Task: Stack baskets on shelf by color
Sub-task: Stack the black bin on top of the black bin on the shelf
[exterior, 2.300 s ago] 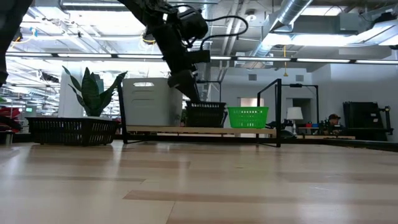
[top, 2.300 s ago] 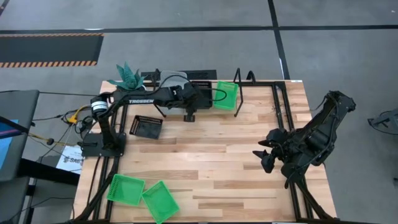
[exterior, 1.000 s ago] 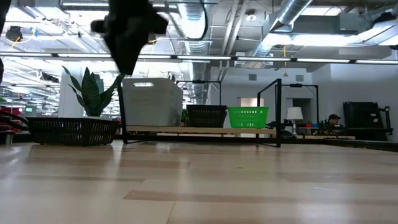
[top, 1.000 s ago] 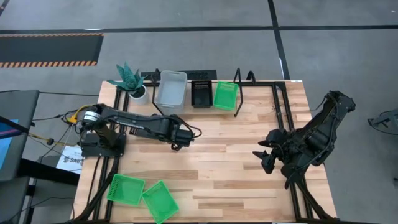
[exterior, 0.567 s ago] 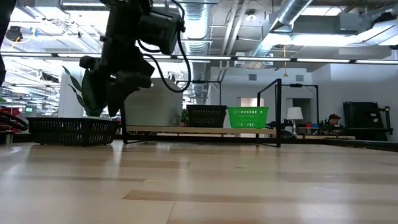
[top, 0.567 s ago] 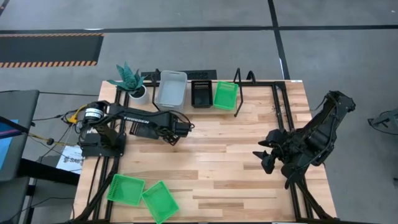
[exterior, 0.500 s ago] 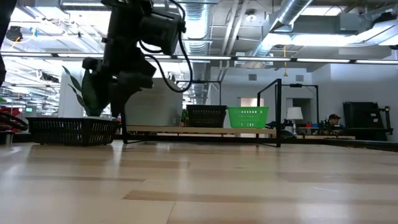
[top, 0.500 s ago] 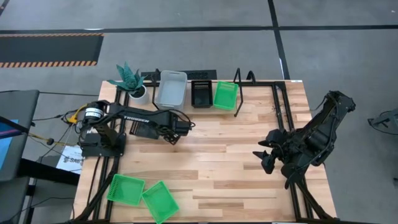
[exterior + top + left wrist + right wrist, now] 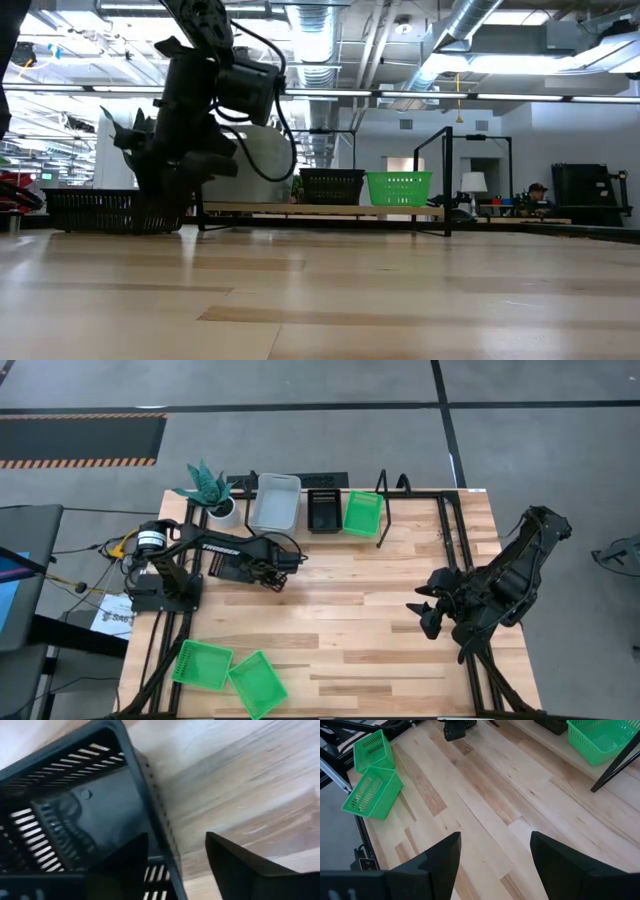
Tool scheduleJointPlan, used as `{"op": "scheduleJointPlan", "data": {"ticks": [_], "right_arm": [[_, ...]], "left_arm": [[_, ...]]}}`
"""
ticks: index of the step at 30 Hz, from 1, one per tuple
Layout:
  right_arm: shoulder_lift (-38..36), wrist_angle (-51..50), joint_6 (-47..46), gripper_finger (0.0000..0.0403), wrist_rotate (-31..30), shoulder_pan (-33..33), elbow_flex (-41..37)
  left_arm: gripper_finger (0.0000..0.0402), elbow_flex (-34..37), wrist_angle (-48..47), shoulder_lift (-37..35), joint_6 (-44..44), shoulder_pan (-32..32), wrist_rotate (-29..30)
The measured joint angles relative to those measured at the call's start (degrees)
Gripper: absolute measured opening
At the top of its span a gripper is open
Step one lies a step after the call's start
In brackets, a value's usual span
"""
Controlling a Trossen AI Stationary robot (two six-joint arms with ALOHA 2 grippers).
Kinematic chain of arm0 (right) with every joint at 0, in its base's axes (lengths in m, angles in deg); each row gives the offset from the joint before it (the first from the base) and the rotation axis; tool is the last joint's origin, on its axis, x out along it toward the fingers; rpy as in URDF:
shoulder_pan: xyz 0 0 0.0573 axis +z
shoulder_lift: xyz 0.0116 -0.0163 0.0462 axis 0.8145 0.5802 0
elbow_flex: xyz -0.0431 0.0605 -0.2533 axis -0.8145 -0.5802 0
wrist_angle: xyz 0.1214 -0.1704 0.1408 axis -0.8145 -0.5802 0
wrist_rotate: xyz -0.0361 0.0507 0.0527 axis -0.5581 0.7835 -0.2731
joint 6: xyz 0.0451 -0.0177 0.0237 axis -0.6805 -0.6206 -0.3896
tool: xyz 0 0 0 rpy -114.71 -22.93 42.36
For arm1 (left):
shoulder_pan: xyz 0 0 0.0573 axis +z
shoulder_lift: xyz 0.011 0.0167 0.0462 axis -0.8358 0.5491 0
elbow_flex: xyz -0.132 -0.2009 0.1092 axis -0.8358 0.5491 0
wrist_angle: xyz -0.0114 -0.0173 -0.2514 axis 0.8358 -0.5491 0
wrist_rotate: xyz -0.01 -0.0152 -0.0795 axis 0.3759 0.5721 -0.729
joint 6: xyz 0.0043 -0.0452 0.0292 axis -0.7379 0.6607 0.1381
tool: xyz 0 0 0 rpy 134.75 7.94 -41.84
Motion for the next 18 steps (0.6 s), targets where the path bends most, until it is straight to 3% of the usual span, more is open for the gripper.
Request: {"op": "scheduleJointPlan", "data": {"ticks": [9,18], "right_arm": [[0.00,0.00,0.01,0.0264,-0.01,0.01,0.00],[0.01,0.00,0.02,0.0264,-0.01,0.04,0.00]], "left_arm": [[0.0012,0.00,4.15,0.00,-0.82,-1.10,-1.04],[0.0001,-7.16,3.63,0.00,-3.61,-7.63,-19.54]]}}
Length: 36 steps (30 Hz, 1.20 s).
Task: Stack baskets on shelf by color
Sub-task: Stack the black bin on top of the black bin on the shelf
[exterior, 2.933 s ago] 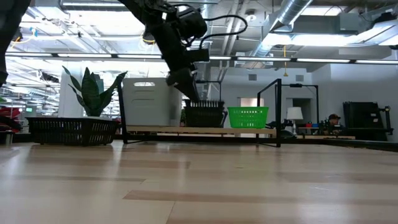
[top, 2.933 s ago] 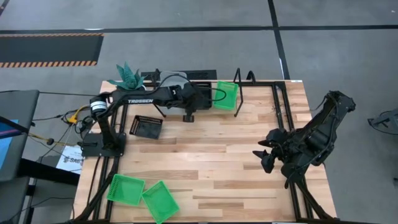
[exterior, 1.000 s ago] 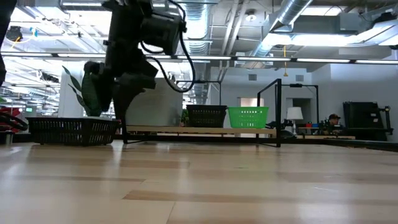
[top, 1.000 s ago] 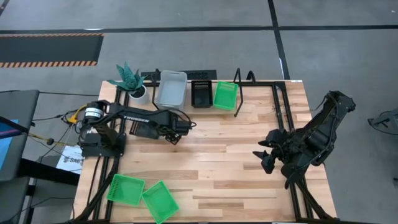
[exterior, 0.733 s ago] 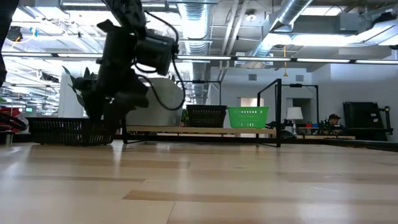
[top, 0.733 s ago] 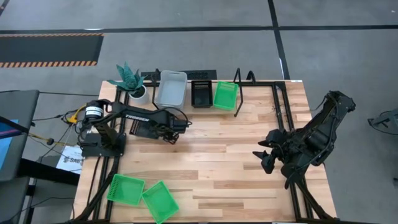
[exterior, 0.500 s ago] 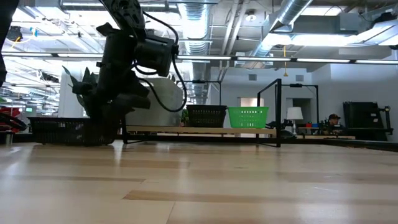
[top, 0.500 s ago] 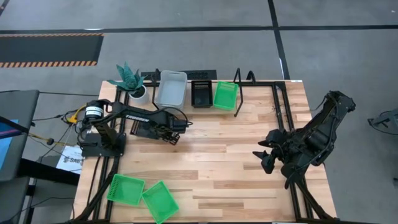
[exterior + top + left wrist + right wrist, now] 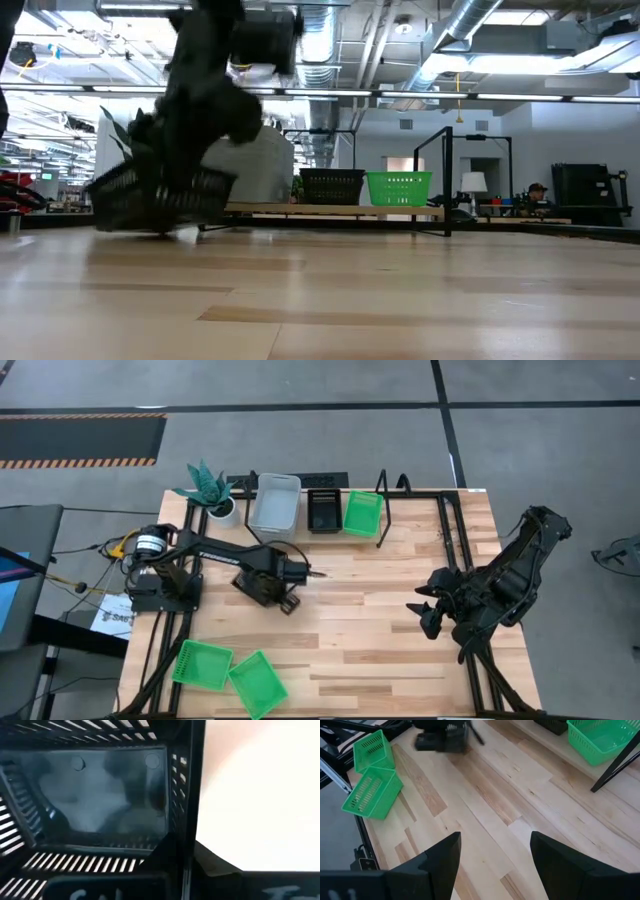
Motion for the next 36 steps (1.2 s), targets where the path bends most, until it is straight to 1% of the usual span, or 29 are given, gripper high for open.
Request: {"op": "scheduleJointPlan", "data": {"ticks": [2,4,7,13,15,17,19,20,22,25,27,30,32,36], "right_arm": [[-0.01,0.00,0.01,0.0264,-0.01,0.00,0.00],[-0.01,0.00,0.02,0.0264,-0.01,0.00,0.00],[-0.01,-0.02,0.04,0.0264,-0.01,0.00,0.00],[0.01,-0.07,0.07,0.0264,-0.03,0.00,0.00],[-0.01,-0.13,0.09,0.0264,-0.06,0.00,0.00],[0.00,-0.40,0.19,0.0264,-0.06,0.00,0.00],[-0.01,-0.59,0.14,0.0264,-0.09,0.00,0.00],[-0.01,-0.70,0.15,0.0264,-0.10,-0.01,0.00],[0.00,-0.71,0.12,0.0264,-0.10,-0.02,0.00],[0.01,-0.72,0.02,0.0264,-0.14,-0.02,0.00],[0.01,-0.81,0.02,0.0264,-0.20,-0.02,0.00],[0.03,-1.11,0.01,0.0264,-0.41,-0.07,-0.02],[-0.01,-1.36,0.00,0.0264,-0.63,-0.07,-0.02],[-0.01,-1.39,-0.02,0.0264,-0.66,-0.07,-0.02]], "left_arm": [[0.0000,-3.95,1.00,0.00,-2.74,-2.11,-3.77],[0.0000,-8.13,1.68,0.00,-7.07,-3.59,-6.26],[0.0000,-15.24,1.96,0.00,-13.38,-4.36,-6.50],[0.0000,-29.85,5.40,0.00,-27.47,-3.02,-2.33],[0.0000,-34.11,6.42,-0.02,-34.04,-2.38,1.96],[0.0000,-37.32,6.61,-0.02,-41.82,-1.47,8.89],[0.0000,-38.79,7.66,-0.09,-48.99,-0.21,16.63],[0.0000,-38.87,8.34,-0.13,-51.79,0.65,19.57],[0.0000,-38.81,8.08,-0.02,-55.98,2.84,23.02],[0.0000,-38.12,7.84,1.12,-58.40,6.78,23.75],[0.0000,-37.41,5.37,2.37,-59.20,9.33,23.57],[0.0000,-37.10,4.63,4.84,-61.06,12.39,22.91],[0.0000,-37.10,3.54,6.81,-62.87,13.71,22.12],[0.0000,-37.04,2.11,11.10,-66.72,14.82,22.79]]}}
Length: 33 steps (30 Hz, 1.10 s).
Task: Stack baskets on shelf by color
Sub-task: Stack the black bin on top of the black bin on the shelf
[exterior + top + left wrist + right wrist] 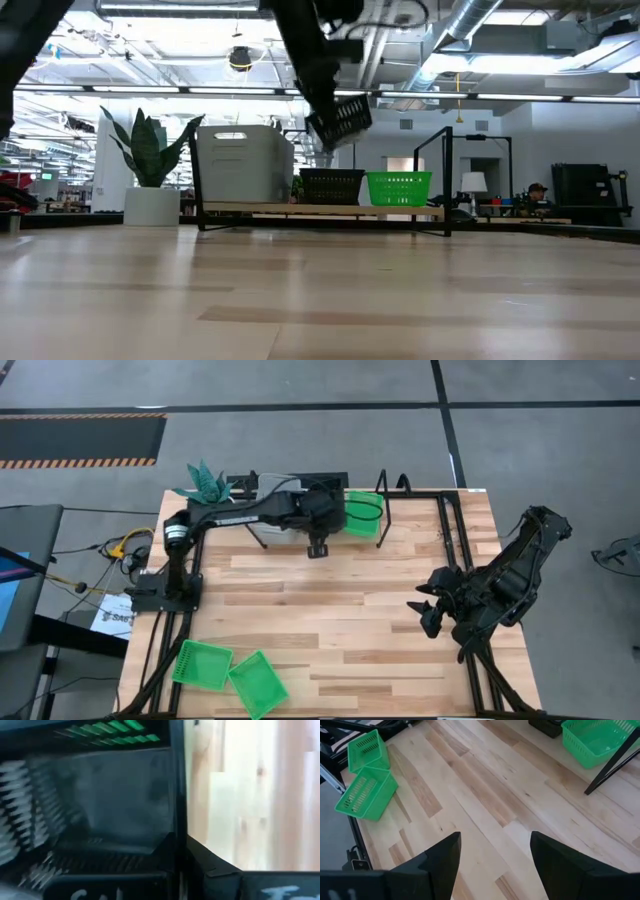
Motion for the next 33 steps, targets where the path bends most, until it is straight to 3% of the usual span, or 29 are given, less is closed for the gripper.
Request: {"op": "scheduleJointPlan", "data": {"ticks": [7,33], "right_arm": [[0.00,0.02,-1.28,0.0264,-0.18,0.00,0.00],[0.02,0.11,-1.55,0.0264,-0.16,0.00,0.00]], "left_arm": [[0.0000,-0.04,-1.75,4.11,-1.82,0.96,0.35],[0.0001,-0.07,-4.28,4.97,1.44,3.14,-0.14]]}}
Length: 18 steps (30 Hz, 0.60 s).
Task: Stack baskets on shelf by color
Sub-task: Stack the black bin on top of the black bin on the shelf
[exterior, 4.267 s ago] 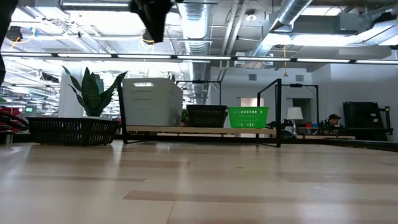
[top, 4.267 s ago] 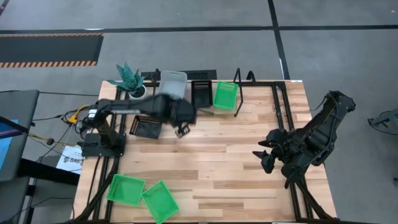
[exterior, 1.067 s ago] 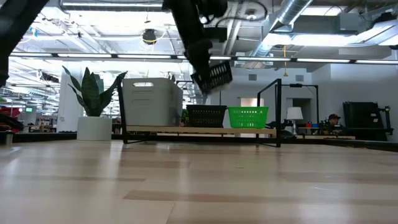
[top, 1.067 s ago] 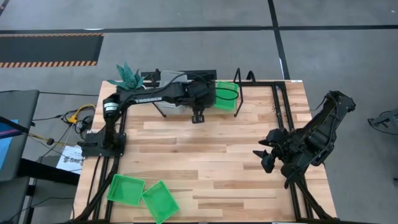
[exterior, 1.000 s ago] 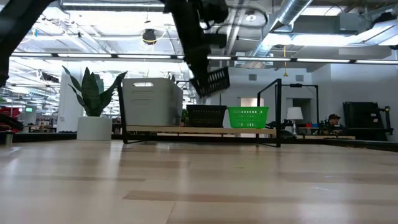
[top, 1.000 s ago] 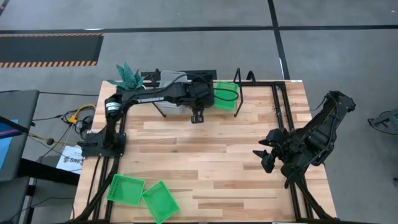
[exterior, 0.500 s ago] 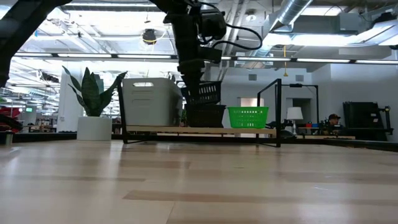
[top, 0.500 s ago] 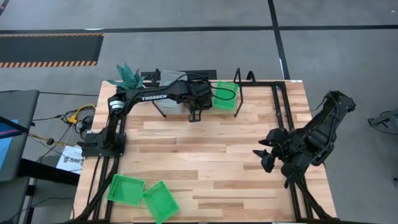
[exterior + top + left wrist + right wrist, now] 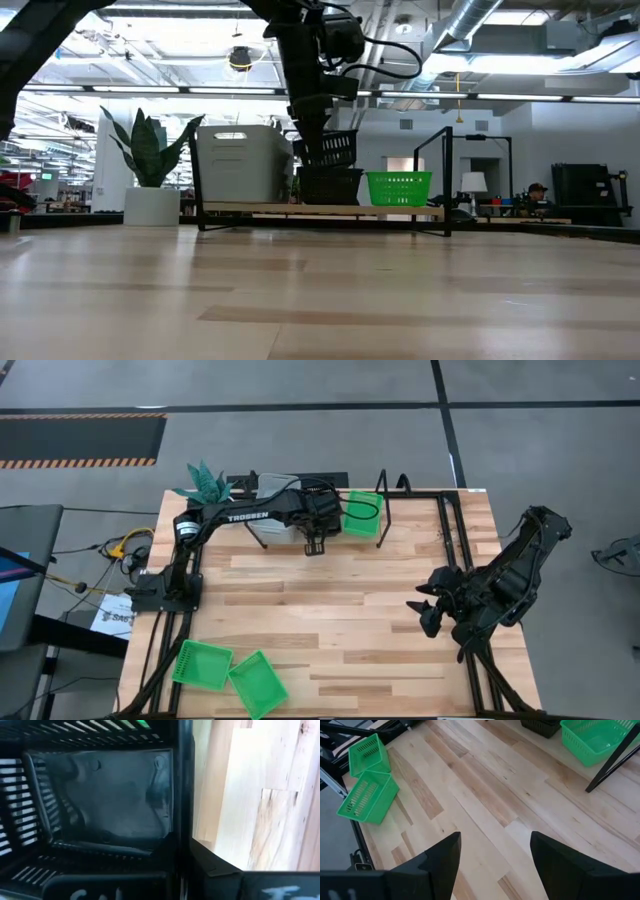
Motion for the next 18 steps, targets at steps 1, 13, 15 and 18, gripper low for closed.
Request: {"op": "scheduleJointPlan", "data": {"ticks": [1,13,15,18], "right_arm": [[0.00,0.00,0.00,0.0264,0.02,0.00,0.00],[0.00,-0.01,0.04,0.0264,0.02,0.00,0.00],[0.00,-0.01,0.04,0.0264,0.02,0.00,0.00],[0.00,-0.01,0.07,0.0264,0.02,0.00,0.00]], "left_arm": [[0.0004,0.00,0.00,0.00,-0.37,-0.02,0.00],[0.0104,-0.16,-0.52,-0.04,-1.05,-0.07,-0.61],[0.0122,-1.26,-1.64,-0.04,-0.41,-0.17,-0.61],[0.0144,-4.89,-5.70,-0.07,1.33,-0.65,-1.51]]}}
